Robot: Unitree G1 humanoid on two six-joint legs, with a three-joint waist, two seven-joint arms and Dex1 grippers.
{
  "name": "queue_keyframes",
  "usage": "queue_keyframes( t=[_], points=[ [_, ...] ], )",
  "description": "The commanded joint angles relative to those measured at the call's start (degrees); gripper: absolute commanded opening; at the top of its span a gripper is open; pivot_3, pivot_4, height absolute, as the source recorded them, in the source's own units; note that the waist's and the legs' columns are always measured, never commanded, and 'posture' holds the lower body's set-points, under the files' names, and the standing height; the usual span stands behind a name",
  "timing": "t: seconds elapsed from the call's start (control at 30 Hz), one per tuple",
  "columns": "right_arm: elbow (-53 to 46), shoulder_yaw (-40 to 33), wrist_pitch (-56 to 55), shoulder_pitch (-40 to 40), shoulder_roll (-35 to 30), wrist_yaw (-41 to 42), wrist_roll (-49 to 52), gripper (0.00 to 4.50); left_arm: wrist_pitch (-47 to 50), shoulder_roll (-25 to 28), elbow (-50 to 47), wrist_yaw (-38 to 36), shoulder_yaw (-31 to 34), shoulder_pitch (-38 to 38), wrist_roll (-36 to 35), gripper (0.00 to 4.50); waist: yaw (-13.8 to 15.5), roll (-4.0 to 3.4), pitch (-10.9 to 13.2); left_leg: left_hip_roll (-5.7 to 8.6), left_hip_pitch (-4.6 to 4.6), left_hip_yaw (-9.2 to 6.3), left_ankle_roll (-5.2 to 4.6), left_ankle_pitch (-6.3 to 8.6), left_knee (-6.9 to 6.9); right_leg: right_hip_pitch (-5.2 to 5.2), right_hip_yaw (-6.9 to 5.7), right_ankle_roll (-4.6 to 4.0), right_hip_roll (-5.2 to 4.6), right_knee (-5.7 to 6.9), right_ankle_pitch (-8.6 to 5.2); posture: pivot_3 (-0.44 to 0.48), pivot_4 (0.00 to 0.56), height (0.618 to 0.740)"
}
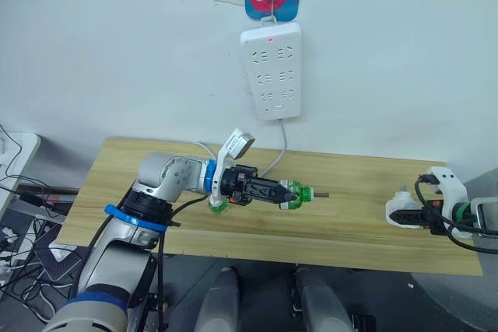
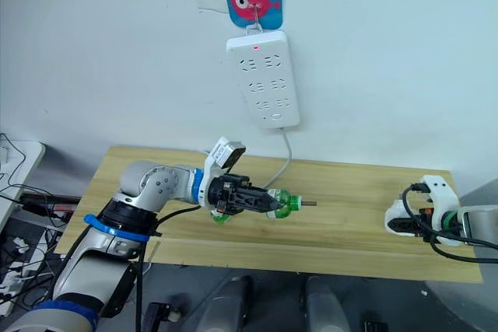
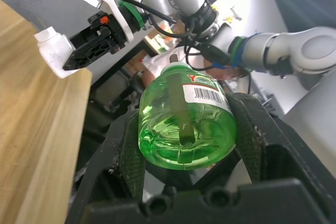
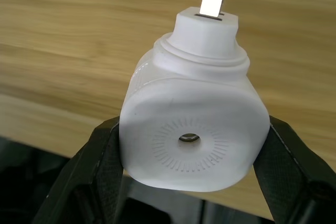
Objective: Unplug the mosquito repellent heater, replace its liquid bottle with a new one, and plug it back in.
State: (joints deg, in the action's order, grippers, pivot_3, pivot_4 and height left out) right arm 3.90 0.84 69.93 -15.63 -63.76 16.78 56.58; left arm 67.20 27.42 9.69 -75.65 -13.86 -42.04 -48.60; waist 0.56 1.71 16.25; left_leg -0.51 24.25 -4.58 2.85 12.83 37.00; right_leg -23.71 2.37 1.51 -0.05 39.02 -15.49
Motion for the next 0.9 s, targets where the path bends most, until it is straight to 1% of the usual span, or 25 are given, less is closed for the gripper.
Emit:
queue_keyframes(
  t=[0.03, 0.23, 0.37, 0.5, 0.57, 0.6, 0.63, 0.8, 0.87, 0.9],
  points=[
    [7.31, 4.17, -2.99, -4.14, 1.99, 3.61, -10.17, 3.05, -1.06, -0.03, -2.21, 0.3, 1.49, 0.92, 0.27, 2.25, -0.03, 0.0, 0.0, -0.01, -0.01, 0.01, 0.0, 0.0, 0.01, 0.01, 0.01, -0.01, 0.0, -0.01, 0.01, 0.167, 0.274, 0.74],
    [18.1, 9.3, -7.68, -9.35, 4.42, 12.55, -22.17, 3.05, -1.28, 1.15, -3.98, 0.13, 1.82, 2.57, 0.77, 2.25, 0.47, -0.05, 0.04, 0.03, 0.01, 0.01, -0.01, 0.01, -0.01, 0.0, 0.0, -0.13, -0.01, -0.02, 0.08, 0.194, 0.284, 0.74],
    [23.56, 10.28, -9.53, -11.91, 6.14, 17.43, -27.55, 3.05, -0.86, 2.02, -5.15, 0.1, 2.19, 3.32, 0.64, 2.25, 0.68, -0.08, 0.07, 0.02, 0.0, 0.0, -0.01, 0.01, -0.02, 0.0, -0.01, -0.15, -0.01, 0.0, 0.09, 0.216, 0.288, 0.74],
    [25.8, 9.98, -10.1, -13.4, 7.5, 20.37, -31.17, 3.05, -0.43, 2.27, -5.46, 0.65, 2.4, 3.67, 0.53, 2.25, 0.78, -0.08, 0.07, 0.01, 0.0, 0.0, -0.01, 0.01, -0.01, 0.0, 0.0, -0.15, 0.0, 0.01, 0.09, 0.216, 0.288, 0.74],
    [26.53, 9.45, -10.26, -13.75, 7.96, 21.23, -32.62, 3.77, -0.31, 2.14, -5.4, 0.94, 2.54, 3.68, 0.48, 2.25, 0.85, -0.09, 0.08, 0.02, 0.0, -0.02, -0.01, 0.01, 0.0, 0.0, -0.01, -0.15, -0.01, 0.01, 0.09, 0.221, 0.288, 0.74],
    [26.72, 9.2, -10.27, -13.77, 8.06, 21.74, -33.23, 4.03, -0.32, 2.1, -5.36, 1.0, 2.57, 3.67, 0.44, 2.25, 0.88, -0.09, 0.08, 0.03, 0.0, -0.02, -0.01, 0.01, -0.01, 0.0, -0.02, -0.15, -0.01, 0.01, 0.09, 0.221, 0.288, 0.74],
    [26.71, 8.92, -10.15, -13.67, 8.02, 22.27, -33.68, 4.43, -0.37, 2.09, -5.33, 0.99, 2.55, 3.64, 0.4, 2.25, 0.89, -0.09, 0.08, 0.03, 0.0, -0.02, -0.01, 0.01, -0.01, 0.0, -0.02, -0.15, -0.01, 0.0, 0.09, 0.221, 0.288, 0.74],
    [23.94, 6.78, -9.7, -11.7, 6.21, 23.98, -35.42, 4.43, -0.79, 1.58, -4.44, 0.9, 2.22, 3.13, 0.7, 2.25, 0.89, -0.09, 0.08, 0.03, 0.0, -0.02, -0.01, 0.01, -0.01, 0.0, -0.02, -0.15, -0.02, 0.01, 0.09, 0.216, 0.286, 0.74],
    [19.53, 4.95, -8.94, -9.03, 3.71, 25.19, -35.04, 4.43, -0.94, 1.21, -4.2, 1.08, 2.38, 3.04, 0.72, 2.25, 0.9, -0.16, 0.11, 0.03, 0.0, -0.03, -0.01, 0.01, -0.01, 0.0, -0.03, -0.15, -0.02, 0.01, 0.09, 0.204, 0.281, 0.74],
    [14.72, 2.04, -6.37, -5.95, 1.45, 25.83, -33.53, 4.43, -0.96, 1.08, -4.09, 1.14, 2.63, 3.04, 0.64, 2.25, 0.92, -0.22, 0.14, 0.03, 0.01, -0.03, -0.01, 0.01, -0.02, 0.0, -0.03, -0.15, -0.02, 0.01, 0.09, 0.201, 0.282, 0.74]
  ],
)
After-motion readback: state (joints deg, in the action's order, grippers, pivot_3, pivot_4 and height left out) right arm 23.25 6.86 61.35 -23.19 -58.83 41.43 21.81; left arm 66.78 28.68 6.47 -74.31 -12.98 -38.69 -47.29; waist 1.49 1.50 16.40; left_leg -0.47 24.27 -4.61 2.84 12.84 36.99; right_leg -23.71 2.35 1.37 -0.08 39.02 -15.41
